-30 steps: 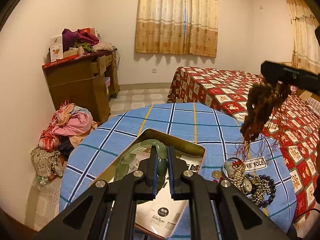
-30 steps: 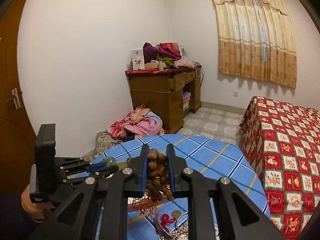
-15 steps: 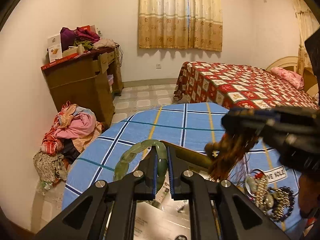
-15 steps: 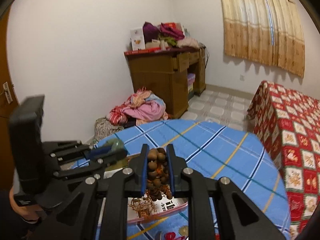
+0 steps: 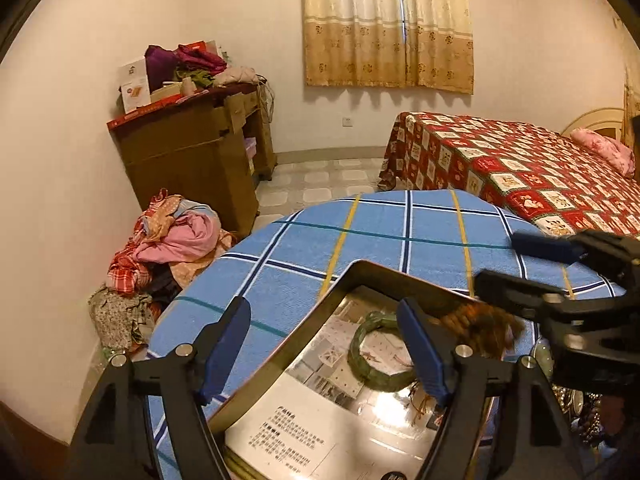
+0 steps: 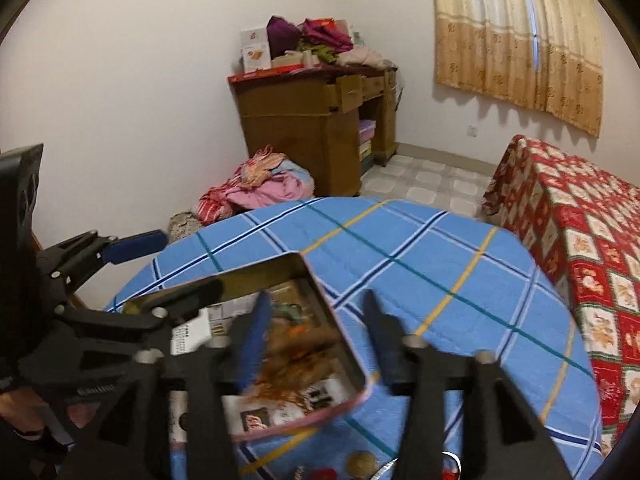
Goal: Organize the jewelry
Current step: 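Open left gripper dropping the bangle into the tin while right drops the wooden beads in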
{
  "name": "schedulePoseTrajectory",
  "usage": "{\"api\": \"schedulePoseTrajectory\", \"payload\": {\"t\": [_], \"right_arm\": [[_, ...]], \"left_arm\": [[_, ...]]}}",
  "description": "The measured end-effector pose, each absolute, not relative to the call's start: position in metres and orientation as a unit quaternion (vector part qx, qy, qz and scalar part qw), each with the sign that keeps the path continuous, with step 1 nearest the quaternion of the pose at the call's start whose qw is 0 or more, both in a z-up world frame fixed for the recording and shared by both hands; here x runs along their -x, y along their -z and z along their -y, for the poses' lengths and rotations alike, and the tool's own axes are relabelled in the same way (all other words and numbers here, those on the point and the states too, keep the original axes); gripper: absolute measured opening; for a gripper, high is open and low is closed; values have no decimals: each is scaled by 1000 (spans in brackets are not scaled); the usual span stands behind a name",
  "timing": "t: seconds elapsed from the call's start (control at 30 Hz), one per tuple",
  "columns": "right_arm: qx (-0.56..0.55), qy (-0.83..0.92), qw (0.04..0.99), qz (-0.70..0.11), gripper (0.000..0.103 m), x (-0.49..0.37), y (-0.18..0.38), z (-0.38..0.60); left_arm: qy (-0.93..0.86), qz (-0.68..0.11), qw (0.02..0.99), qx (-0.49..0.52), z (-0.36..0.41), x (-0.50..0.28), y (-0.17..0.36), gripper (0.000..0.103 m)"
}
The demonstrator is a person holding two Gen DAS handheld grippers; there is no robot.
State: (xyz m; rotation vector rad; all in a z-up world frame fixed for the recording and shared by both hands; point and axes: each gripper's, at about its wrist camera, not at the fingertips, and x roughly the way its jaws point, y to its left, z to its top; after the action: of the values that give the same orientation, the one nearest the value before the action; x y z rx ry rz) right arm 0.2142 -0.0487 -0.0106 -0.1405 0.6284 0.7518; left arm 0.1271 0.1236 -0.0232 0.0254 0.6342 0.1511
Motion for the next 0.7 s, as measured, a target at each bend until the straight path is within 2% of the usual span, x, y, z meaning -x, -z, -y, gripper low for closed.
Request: {"api": "schedulePoseTrajectory", "payload": {"t": [0.17,0.33,0.4,0.7], "right_arm": [[61,-358,883,-298,74,-202,5,70],[69,-336,887,-308,81,-181,13,96],[56,-332,887,-316,88,-170,18,112],[31,-268,900,-341,88,-148,41,173]], "left_arm": [[-81,-311,947,-3,-122,-114,22,76],[-80,-312,947,-8,-106,-97,27,76],[-70,-312,948,-6,-96,-89,30,76],[-24,-314,948,-45,-37,-70,39,76]]}}
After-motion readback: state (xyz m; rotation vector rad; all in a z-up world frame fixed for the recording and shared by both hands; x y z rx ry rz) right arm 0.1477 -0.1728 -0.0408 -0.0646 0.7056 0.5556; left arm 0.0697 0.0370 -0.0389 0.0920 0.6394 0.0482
